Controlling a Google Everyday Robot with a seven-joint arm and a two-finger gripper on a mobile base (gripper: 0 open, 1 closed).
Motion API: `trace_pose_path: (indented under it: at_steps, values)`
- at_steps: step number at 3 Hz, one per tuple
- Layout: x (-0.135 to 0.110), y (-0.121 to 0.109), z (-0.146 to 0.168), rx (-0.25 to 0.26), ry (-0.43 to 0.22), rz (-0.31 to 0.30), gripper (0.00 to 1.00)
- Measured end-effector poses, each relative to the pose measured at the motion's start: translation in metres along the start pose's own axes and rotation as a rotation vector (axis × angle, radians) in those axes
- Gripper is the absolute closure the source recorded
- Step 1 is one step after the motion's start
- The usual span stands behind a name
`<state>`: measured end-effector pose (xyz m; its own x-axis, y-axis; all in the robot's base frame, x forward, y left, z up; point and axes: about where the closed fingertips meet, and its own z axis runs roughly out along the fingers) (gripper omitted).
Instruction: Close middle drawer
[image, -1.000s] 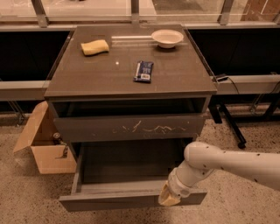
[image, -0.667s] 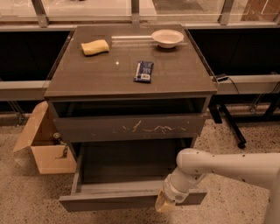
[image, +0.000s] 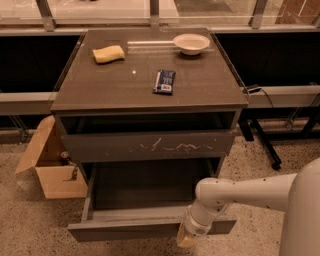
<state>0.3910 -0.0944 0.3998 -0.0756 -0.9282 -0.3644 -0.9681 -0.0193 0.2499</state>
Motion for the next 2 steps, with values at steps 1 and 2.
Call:
trace_pose_path:
  at_steps: [1,2]
  values:
    - [0.005,-0.007,0.000,0.016,-0.007,0.021,0.42]
    - [0.019,-0.029,-0.008,0.058,-0.013,0.062,0.19]
